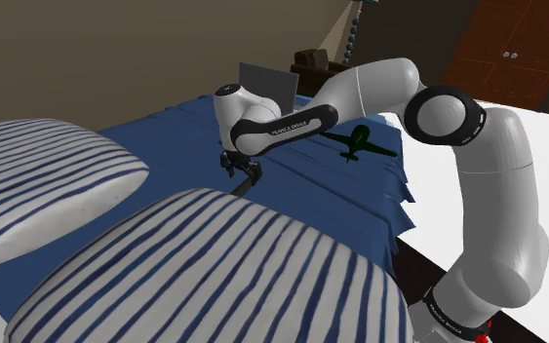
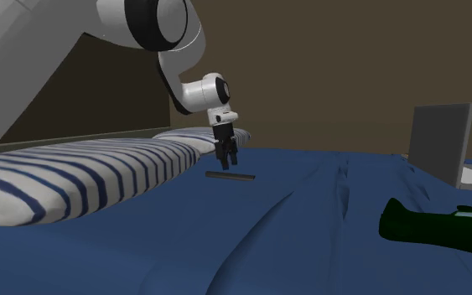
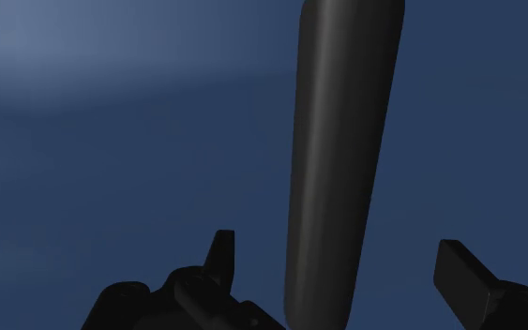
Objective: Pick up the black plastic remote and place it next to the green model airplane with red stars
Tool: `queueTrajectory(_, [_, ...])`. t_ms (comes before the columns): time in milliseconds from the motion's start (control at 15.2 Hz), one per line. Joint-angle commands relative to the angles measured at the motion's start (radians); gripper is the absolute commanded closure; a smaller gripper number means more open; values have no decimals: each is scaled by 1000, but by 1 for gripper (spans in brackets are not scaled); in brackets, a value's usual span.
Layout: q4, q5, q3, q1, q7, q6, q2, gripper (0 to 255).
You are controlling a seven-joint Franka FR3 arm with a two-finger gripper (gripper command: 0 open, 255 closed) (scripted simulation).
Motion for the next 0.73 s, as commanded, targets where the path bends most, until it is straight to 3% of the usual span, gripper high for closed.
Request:
queueTrajectory(0, [3,-8,-7,3,8,13,17,0])
queueTrajectory(660, [-19,-25,-18,-1,18,58,42,0])
